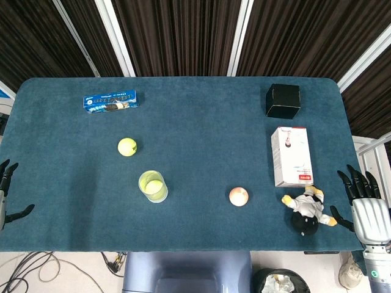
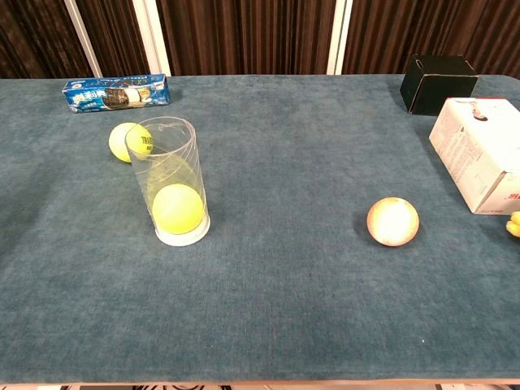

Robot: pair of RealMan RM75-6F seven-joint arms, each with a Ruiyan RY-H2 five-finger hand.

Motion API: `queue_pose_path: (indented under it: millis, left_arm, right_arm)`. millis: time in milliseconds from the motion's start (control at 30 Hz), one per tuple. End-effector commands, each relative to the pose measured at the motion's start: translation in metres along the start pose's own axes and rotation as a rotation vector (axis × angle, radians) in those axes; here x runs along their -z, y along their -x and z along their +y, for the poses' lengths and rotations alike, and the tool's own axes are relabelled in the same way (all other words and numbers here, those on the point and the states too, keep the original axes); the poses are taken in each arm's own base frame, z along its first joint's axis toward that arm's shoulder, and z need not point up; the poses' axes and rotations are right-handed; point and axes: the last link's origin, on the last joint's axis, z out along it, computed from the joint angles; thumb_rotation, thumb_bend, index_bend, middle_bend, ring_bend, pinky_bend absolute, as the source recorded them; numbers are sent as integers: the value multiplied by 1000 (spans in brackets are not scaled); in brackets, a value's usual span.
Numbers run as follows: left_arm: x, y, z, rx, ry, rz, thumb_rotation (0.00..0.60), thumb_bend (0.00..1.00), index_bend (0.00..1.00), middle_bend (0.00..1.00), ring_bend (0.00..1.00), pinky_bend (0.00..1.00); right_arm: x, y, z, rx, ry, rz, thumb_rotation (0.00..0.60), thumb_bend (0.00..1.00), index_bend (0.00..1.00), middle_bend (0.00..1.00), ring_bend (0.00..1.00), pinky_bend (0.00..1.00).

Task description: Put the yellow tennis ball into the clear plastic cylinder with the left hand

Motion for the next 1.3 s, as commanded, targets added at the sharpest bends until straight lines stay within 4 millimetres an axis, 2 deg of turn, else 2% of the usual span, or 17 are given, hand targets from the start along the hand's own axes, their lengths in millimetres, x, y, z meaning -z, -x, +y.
queue_pose_path:
  millis: [33,600,767,900,1067,1133,1300]
  left_arm:
    - [0,0,0,1,0,1,600,72,104,14,0,45]
    - [-1,-1,-2,19,-3,-6,600,70,104,11,0,36]
    - [-3,-2,-2,29,10,-16,600,8,103,6,0,28]
    - [-9,-1,0,23,35,-19,600,0,103,5,0,19]
    - [-30,1,5,-24,88,-33,600,0,103,5,0,19]
    - [-47,0,11,-44,117,-44,600,0,102,5,0,18]
    - [-100,-4,41,-59,207,-93,600,0,99,3,0,0]
  right_arm:
    - [0,0,0,0,0,1,600,352,132,35,107,44]
    - [0,0,0,1,2,1,600,352,132,35,107,44]
    - [0,0,0,2,2,-1,600,351,132,35,107,44]
    - [0,0,0,2,6,-2,600,352,132,35,107,44]
    - [0,1,1,4,9,-5,600,352,133,35,106,44]
    - [0,1,0,6,9,-6,600,352,132,35,107,44]
    - [0,3,-2,15,3,-11,600,352,132,35,106,44]
